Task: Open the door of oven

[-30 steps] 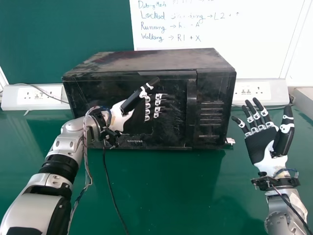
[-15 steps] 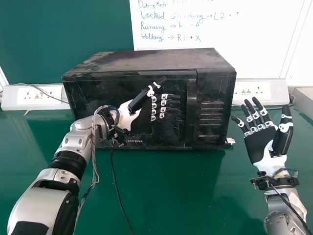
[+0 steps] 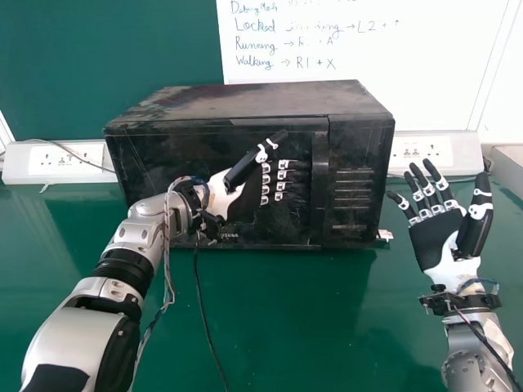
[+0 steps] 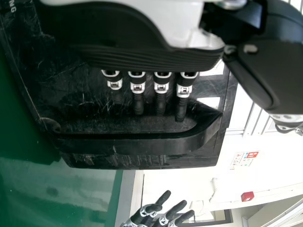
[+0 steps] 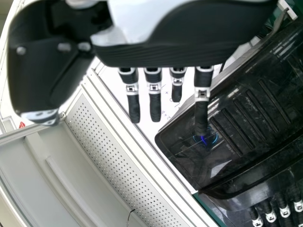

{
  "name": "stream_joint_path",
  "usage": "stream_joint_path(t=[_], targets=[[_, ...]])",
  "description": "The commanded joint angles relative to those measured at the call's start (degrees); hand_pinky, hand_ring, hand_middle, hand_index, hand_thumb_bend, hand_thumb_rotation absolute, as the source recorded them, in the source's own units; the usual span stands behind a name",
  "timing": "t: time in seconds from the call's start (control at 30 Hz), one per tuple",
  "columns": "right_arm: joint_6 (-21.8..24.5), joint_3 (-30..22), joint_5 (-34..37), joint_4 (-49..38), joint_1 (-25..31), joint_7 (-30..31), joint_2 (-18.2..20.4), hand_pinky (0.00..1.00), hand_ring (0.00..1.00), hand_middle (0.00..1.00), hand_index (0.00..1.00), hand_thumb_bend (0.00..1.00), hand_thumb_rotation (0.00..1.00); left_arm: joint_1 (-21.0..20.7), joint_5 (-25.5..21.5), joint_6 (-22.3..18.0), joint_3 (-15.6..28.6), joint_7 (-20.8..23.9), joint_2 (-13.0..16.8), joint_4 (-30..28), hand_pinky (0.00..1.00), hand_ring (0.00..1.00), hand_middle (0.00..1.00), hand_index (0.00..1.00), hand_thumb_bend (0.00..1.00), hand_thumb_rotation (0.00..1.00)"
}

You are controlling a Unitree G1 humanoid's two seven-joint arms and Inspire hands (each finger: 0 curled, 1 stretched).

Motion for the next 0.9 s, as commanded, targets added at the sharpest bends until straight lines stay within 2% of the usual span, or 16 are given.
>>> stream_joint_path(t=[0.0,0.53,0.87], targets=[[0.2,-0.1,0.5,-0.5,0.8,-0.3,0.5,0.78,0.97,0.98,0.91,1.00,0.92,-1.6,-0.7,0.4,1.0,-0.8,-0.3,0.8,0.59,0.78,0.86,0.85,0.86,0.79],[0.3,-0.1,0.6,-0.7,0.9,-0.2,0.5,0.77,0.96,0.98,0.90,1.00,0.93,-3.1,-1.0,0.4,1.5,-1.7,-2.8,3.0,0.60,0.79,0.87,0.85,0.86,0.80],[0.5,-0.2,0.8,-0.5,0.8,0.2,0.3,0.78,0.97,0.99,0.92,1.00,0.94,-4.4,-0.4,1.6,2.0,-0.4,-4.7,3.8,0.59,0.79,0.86,0.84,0.86,0.78]])
